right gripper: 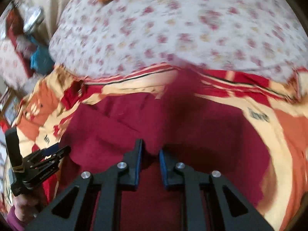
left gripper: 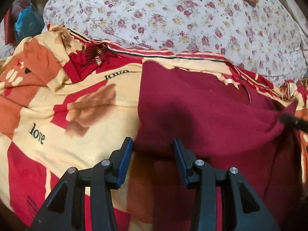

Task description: Fold small clothes

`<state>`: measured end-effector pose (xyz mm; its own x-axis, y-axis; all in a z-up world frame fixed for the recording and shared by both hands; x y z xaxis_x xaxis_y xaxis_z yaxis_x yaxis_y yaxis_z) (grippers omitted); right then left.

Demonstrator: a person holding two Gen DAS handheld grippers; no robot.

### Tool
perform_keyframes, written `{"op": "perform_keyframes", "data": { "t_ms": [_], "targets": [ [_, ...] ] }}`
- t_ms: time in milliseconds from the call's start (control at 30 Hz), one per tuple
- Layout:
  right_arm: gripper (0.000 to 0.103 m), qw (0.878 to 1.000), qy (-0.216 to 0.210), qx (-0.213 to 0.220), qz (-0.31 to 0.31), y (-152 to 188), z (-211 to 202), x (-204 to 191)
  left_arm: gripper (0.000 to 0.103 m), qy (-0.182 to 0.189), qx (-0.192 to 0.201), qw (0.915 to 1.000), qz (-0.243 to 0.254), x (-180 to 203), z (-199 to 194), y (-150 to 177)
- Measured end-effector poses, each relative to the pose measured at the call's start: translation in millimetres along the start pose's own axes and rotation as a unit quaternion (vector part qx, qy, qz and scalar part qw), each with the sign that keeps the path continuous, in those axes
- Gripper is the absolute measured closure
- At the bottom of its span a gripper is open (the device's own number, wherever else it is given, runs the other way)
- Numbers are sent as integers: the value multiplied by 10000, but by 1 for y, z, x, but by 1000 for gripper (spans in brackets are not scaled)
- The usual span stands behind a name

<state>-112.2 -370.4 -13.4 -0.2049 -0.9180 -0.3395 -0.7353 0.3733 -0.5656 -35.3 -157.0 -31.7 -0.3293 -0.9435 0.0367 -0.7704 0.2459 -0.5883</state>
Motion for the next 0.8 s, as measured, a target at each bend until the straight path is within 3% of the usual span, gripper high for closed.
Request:
{"op": "perform_keyframes", "data": {
  "t_ms": [67,133,200,367,533,800],
  "targets": [
    [68,9986,-78,-382,368,17,12,19,82,-115,32,9998,133,4,-4,0],
    [68,9953,-318,-455,788,27,12,31,82,-64,74,9999,123,6,-12,-2],
    [68,9955,-357,-319,816,26,4,35,82,-4,161,9998,79,5,-20,-5],
    [67,9993,130,-114,324,23,-21,36,82,123,403,9991,-34,9,-41,-15],
    [60,9929,1076,293,-417,18,-64,40,82,233,517,9984,52,27,-51,-17],
    [53,9802,1645,615,-917,20,-105,40,82,535,484,9973,94,60,-60,-10]
  ]
}}
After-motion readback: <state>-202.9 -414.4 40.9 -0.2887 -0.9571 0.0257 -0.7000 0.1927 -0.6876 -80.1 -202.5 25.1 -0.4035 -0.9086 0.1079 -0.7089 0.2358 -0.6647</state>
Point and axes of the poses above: each gripper's, at about its wrist camera, not at the fingertips, and z roughly the way its jaws point, x to its right, y to its underside, the point moved 10 cm from there along z, roughly the way its jaws point, and after that the axes turned 1 degree about x, right-handed, at the moved point
